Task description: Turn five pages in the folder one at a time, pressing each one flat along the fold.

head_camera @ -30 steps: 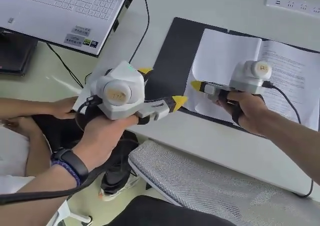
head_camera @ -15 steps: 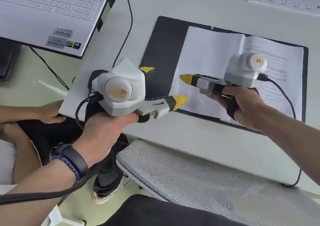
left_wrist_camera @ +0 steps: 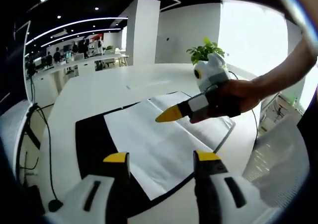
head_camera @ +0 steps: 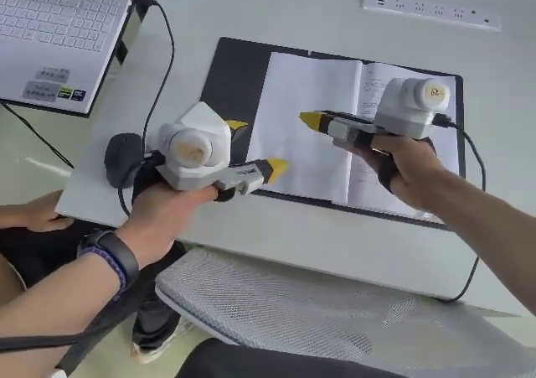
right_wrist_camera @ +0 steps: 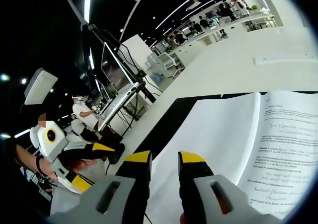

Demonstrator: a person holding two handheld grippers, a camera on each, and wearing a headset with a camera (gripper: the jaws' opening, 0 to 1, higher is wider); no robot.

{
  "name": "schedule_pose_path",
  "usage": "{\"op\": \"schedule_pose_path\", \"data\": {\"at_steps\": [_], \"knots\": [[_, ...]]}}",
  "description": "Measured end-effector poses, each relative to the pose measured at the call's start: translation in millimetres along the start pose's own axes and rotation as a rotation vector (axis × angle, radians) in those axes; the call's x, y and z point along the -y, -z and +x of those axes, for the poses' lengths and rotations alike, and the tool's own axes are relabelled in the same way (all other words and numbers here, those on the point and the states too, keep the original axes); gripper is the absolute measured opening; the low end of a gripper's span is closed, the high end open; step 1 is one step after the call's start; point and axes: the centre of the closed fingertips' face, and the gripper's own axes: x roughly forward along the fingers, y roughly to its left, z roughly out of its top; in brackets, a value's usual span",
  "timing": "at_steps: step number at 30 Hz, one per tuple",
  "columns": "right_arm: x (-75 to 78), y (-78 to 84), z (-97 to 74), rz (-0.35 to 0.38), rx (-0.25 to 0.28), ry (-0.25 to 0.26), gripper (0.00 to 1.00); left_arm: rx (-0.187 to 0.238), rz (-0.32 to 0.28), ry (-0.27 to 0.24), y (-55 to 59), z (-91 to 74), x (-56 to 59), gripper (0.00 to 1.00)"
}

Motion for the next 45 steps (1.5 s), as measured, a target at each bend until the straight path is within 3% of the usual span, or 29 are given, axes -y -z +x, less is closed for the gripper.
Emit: {"op": "schedule_pose_path", "data": {"at_steps": [4,14,18,22,26,27,28,35,45], "knots": [[9.3,-3.5,-11.3,0.001,0.012,0.02,0.18,-0.056,0.0,0.004,20.0,14.6,-0.9,0.46],[28.5,-3.7,-35.8,0.01,0.028,0.057,0.15,-0.151,0.011,0.018,57.1,43.3,0.0,0.33],[33.4,0.2,-40.6,0.013,0.024,0.065,0.14,-0.168,0.025,0.013,63.0,49.4,-1.3,0.26],[38.0,3.3,-43.5,0.015,0.019,0.071,0.14,-0.199,0.082,0.006,70.5,53.4,-2.8,0.17],[39.6,3.0,-43.9,0.015,0.019,0.07,0.13,-0.184,0.089,-0.059,66.5,52.9,-15.6,0.0],[40.7,2.8,-43.1,0.014,0.018,0.069,0.12,-0.181,0.088,-0.079,65.8,53.3,-20.7,0.0],[41.4,2.6,-42.2,0.013,0.017,0.069,0.12,-0.182,0.078,-0.059,65.5,53.3,-18.9,0.0],[50.7,-0.4,-31.4,0.008,0.012,0.063,0.06,-0.178,0.073,-0.065,66.4,52.6,-18.5,0.0],[77.5,-6.1,-16.1,0.0,-0.019,0.066,0.01,-0.17,0.041,-0.081,66.9,52.0,-18.6,0.0]]}}
